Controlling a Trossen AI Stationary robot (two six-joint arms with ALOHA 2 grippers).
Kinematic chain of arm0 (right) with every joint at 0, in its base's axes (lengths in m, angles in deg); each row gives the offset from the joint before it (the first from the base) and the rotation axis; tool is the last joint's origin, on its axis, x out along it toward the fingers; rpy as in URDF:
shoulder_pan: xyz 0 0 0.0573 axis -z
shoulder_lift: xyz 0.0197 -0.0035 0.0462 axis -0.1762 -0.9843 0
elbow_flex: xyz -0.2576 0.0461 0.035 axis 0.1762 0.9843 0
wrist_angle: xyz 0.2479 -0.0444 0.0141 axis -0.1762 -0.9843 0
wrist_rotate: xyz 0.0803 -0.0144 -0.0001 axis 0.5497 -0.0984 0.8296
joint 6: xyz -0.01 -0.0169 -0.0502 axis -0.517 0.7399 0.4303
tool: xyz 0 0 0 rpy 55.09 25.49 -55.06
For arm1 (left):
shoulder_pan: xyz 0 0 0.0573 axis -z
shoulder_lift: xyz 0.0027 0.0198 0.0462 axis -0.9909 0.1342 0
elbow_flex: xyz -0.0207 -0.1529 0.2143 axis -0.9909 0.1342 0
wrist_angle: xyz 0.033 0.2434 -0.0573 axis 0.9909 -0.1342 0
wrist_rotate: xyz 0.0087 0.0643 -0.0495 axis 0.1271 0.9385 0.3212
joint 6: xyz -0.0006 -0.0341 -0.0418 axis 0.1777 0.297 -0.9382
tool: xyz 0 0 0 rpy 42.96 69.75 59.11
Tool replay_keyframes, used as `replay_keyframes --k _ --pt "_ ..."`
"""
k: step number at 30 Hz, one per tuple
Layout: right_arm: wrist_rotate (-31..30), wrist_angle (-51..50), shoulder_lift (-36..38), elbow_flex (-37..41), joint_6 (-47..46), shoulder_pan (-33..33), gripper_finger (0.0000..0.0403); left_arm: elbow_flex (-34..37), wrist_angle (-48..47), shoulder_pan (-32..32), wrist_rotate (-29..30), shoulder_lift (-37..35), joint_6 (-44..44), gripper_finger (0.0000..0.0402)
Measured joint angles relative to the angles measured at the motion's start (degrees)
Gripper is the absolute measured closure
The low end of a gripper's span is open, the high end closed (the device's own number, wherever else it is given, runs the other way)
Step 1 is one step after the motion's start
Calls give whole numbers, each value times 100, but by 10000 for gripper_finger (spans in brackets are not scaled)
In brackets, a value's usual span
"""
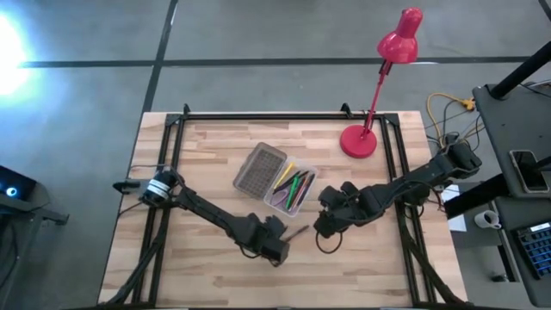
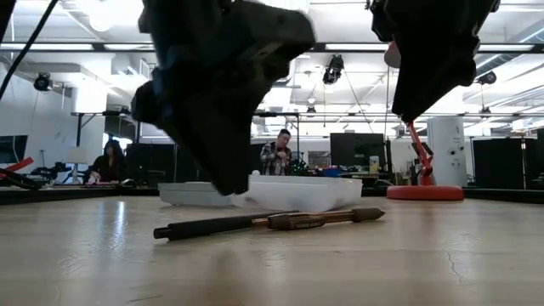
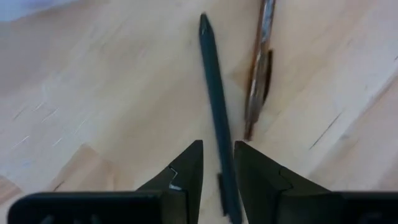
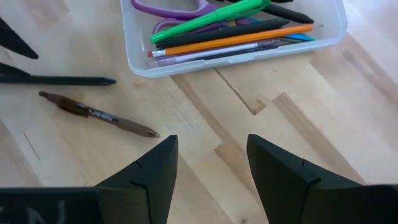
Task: Pick & place school supplies into a supply box
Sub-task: Put the black pen into the gray supply box
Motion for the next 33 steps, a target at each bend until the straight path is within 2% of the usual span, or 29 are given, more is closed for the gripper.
replay_keyframes --k 6,11,16,25,33 --pt "0 9 0 0 -476 -2 218 265 -21 -70 -1 0 71 326" --pt "32 13 0 0 -759 -9 220 193 163 -61 6 -1 111 326" --pt "262 31 -2 0 -793 -9 218 186 606 10 7 85 134 326" --pt "275 63 -2 0 -1047 -37 220 191 538 39 75 304 136 326" --pt "271 61 -2 0 -1071 -37 220 162 435 -17 45 310 602 327"
